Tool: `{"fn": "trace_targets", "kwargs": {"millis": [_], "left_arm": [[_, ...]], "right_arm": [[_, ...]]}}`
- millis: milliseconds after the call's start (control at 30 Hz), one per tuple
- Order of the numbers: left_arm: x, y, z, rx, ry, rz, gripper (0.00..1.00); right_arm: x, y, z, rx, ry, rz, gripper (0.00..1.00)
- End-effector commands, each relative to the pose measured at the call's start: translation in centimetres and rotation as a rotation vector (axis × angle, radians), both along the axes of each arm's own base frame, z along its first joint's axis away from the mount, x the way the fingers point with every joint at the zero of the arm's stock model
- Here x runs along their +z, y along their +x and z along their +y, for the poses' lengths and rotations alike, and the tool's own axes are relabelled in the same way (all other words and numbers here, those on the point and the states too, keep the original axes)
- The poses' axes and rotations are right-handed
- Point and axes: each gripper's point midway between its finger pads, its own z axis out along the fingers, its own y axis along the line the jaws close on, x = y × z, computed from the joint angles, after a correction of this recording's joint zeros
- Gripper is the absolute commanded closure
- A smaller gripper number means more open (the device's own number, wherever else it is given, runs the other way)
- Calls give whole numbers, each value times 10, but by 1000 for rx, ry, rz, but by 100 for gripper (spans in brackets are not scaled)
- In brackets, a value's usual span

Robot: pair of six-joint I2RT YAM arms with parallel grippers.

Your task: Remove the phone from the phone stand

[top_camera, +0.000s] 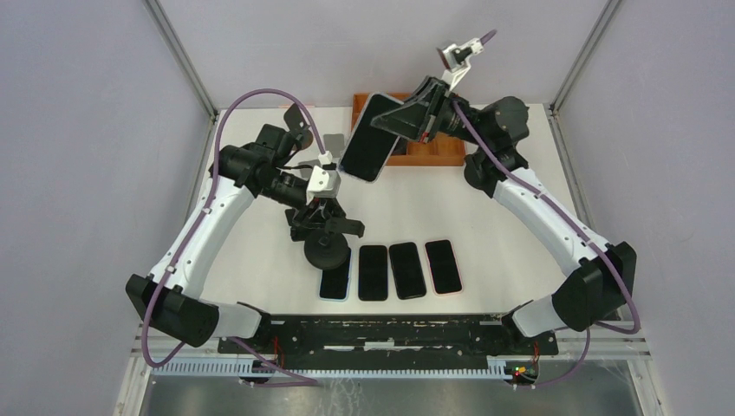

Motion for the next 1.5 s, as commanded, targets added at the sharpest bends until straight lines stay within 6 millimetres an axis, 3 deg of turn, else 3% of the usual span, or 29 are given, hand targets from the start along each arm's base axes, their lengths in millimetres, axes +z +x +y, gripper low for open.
{"fn": "trace_targets", "kwargs": {"millis": [0,200,367,500,767,1000,1167,1467], "left_arm": [[16,0,-2,-30,-36,-104,98],[31,16,-13,-10,-79,-106,98],[44,38,-24,7,-109,-127,98],[48,57,-31,20,-121,-140,98],[39,99,-45,48,-118,-164,98],[35,141,-57,90,-153,-122,98],[22,171,-53,122,-150,-123,98],[0,207,-43,150,-177,-99,98]], "right_arm": [[75,-15,-40,-118,141,-174,100],[57,13,-85,-318,46,-162,100],[11,33,-122,-470,-47,-67,100],[-22,34,-140,-525,-88,-10,100],[-74,40,-148,-592,-177,74,100],[-100,43,-154,-644,-257,102,100],[-121,47,-157,-661,-325,131,100],[-165,57,-156,-638,-398,211,100]]}}
